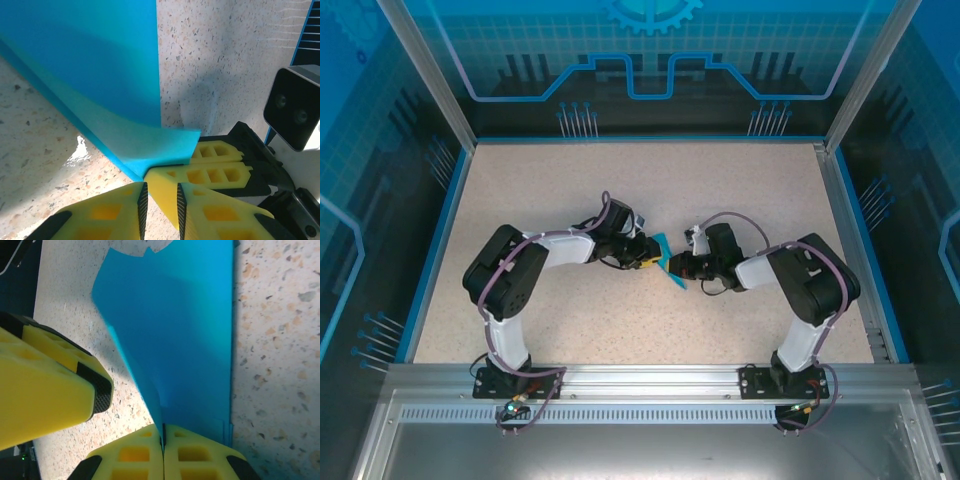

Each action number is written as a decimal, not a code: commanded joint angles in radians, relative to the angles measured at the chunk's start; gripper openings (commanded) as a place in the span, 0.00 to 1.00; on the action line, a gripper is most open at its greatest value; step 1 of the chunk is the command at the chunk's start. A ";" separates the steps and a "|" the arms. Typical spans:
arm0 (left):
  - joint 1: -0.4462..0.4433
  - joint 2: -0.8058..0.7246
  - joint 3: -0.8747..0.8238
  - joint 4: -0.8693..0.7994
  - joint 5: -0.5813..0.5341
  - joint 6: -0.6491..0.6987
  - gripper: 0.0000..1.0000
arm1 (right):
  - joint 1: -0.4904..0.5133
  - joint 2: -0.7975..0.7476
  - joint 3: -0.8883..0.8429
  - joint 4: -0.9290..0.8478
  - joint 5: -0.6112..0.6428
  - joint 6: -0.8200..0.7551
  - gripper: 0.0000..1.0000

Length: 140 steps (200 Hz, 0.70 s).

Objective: Fold a paper plane with a square sheet of paper (pick it up from the middle)
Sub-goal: Fold the wing for the fifth time at the center of the table.

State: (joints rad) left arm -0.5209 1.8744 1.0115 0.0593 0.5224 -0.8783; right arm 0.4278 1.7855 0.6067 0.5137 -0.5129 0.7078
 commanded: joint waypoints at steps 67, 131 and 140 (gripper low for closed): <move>-0.008 0.046 0.022 0.039 0.035 0.038 0.23 | -0.021 0.068 0.044 -0.047 -0.064 0.049 0.06; -0.008 0.058 0.048 0.018 0.026 0.055 0.22 | -0.033 0.092 0.045 -0.065 -0.040 0.094 0.03; -0.007 0.059 0.050 0.013 0.023 0.059 0.22 | -0.036 0.095 0.044 -0.066 -0.040 0.099 0.03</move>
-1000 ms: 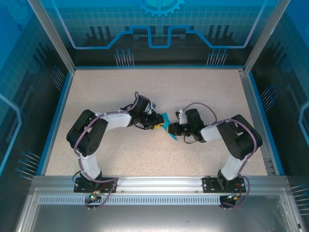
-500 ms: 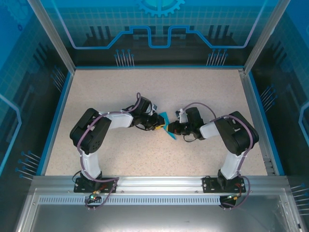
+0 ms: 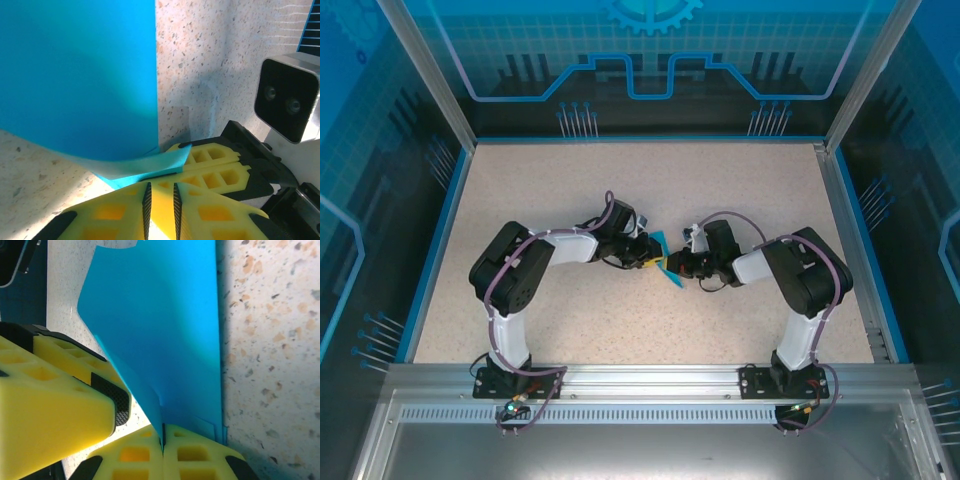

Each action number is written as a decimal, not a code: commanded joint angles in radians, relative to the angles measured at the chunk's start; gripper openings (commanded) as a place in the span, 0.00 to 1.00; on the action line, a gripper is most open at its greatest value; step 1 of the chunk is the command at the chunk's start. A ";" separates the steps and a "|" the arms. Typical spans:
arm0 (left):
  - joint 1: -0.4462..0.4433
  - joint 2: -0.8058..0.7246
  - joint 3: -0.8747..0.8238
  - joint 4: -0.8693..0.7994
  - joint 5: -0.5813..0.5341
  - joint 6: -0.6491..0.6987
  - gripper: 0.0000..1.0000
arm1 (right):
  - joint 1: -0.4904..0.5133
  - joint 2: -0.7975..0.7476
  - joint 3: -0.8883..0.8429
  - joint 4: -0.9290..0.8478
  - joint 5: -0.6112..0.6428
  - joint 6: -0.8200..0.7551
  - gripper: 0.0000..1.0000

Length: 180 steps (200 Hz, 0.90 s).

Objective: Fold a paper plane with a square sheet of paper (pick it up from the middle)
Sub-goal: Fold the wing for the fifth time at the center of the table.

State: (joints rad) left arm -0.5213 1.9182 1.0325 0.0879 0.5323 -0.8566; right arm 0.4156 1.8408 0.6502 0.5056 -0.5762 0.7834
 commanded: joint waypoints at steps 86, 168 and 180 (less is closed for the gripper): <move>-0.008 0.030 0.025 -0.034 -0.036 0.055 0.19 | -0.037 0.054 -0.011 -0.053 0.021 0.066 0.04; -0.007 0.059 0.041 -0.031 -0.043 0.075 0.18 | -0.038 0.069 -0.009 -0.061 0.009 0.073 0.04; -0.007 0.058 0.046 -0.031 -0.044 0.085 0.18 | -0.038 0.072 -0.008 -0.062 0.007 0.072 0.04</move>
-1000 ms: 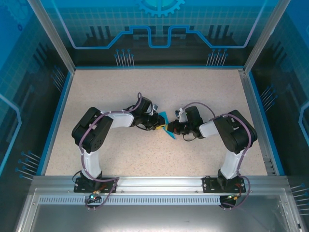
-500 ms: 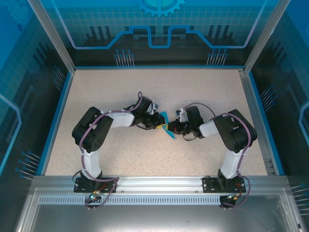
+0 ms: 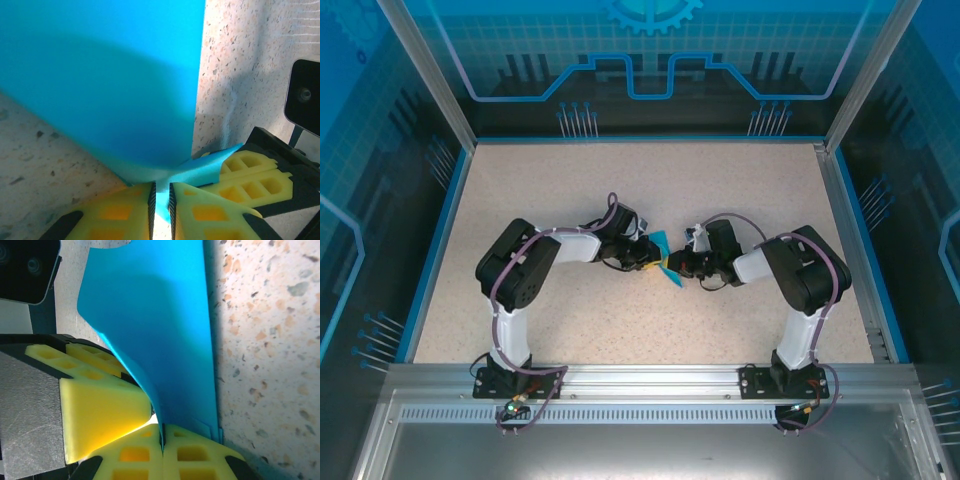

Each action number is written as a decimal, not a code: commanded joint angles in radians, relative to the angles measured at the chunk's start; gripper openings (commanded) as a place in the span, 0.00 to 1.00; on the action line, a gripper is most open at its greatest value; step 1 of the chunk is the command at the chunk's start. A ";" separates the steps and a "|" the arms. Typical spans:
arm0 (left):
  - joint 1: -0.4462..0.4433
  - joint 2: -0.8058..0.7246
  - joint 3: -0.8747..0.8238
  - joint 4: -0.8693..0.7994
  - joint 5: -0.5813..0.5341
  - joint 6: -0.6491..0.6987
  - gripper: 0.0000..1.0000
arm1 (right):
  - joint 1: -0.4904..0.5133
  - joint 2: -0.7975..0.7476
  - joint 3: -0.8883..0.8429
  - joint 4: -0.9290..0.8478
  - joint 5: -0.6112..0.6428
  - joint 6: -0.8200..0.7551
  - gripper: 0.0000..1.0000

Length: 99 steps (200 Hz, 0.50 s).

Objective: Fold a paper plane with a square sheet of paper (pick it up from the middle)
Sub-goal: Fold the wing for the fifth time at the center of the table.

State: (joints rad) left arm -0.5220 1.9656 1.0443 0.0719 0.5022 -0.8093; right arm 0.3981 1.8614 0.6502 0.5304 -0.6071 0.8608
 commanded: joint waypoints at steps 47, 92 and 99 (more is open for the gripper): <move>-0.006 -0.013 0.020 0.011 -0.021 0.057 0.18 | -0.021 0.058 -0.007 -0.093 0.044 -0.008 0.04; -0.005 -0.023 0.013 0.035 -0.044 0.071 0.18 | -0.021 0.064 -0.005 -0.098 0.045 -0.013 0.04; -0.006 -0.018 0.015 0.036 -0.043 0.073 0.18 | -0.021 0.064 -0.005 -0.099 0.046 -0.015 0.04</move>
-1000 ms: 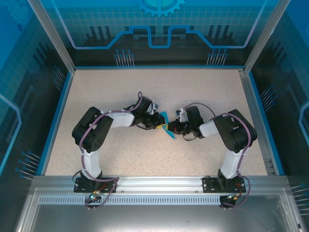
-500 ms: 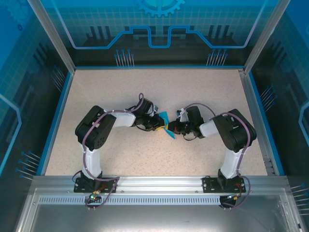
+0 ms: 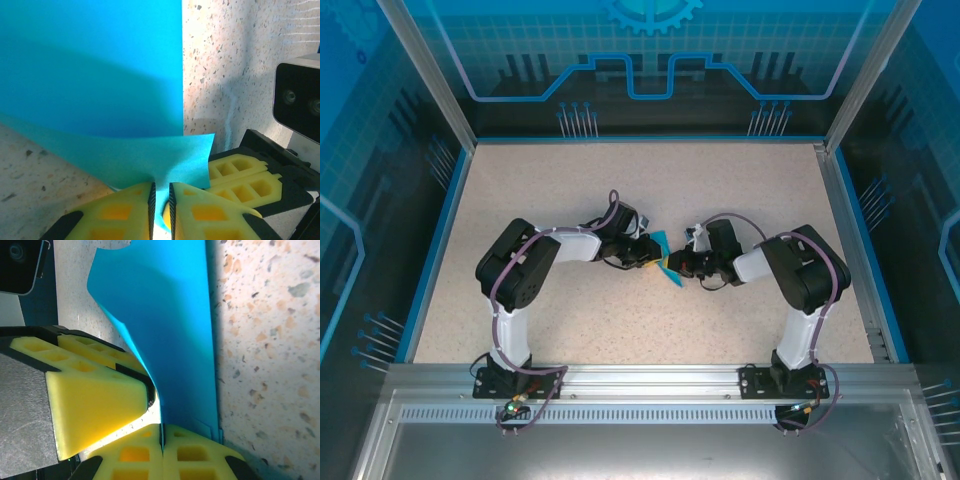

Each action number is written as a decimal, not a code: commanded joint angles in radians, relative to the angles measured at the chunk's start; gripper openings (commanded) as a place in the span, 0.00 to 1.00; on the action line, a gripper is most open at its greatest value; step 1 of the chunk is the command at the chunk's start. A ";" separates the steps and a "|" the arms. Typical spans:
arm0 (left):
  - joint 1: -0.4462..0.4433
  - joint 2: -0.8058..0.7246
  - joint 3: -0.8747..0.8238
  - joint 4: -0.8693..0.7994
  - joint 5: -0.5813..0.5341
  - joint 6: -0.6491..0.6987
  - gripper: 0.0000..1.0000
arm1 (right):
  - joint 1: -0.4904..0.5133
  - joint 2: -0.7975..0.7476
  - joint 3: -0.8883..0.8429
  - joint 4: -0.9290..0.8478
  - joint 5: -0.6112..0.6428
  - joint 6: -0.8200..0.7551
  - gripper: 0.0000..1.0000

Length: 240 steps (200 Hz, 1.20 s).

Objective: Fold a paper plane with a square sheet of paper (pick it up from the middle)
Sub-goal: Fold the wing for the fifth time at the center of the table.

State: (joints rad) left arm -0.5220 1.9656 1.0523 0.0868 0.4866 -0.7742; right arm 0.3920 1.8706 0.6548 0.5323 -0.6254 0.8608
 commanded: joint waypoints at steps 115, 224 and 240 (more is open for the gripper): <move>-0.005 0.027 0.049 -0.069 -0.036 0.023 0.16 | -0.014 0.015 0.012 -0.156 0.052 -0.057 0.13; -0.006 0.036 0.069 -0.096 -0.020 0.038 0.15 | -0.015 -0.071 0.055 -0.283 0.019 -0.086 0.22; -0.006 0.038 0.071 -0.099 -0.018 0.039 0.15 | -0.015 -0.089 0.057 -0.313 0.013 -0.094 0.23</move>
State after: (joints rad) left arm -0.5220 1.9835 1.0927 0.0212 0.4679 -0.7574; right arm 0.3901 1.8168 0.6994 0.3500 -0.6281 0.8009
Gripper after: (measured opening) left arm 0.152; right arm 0.223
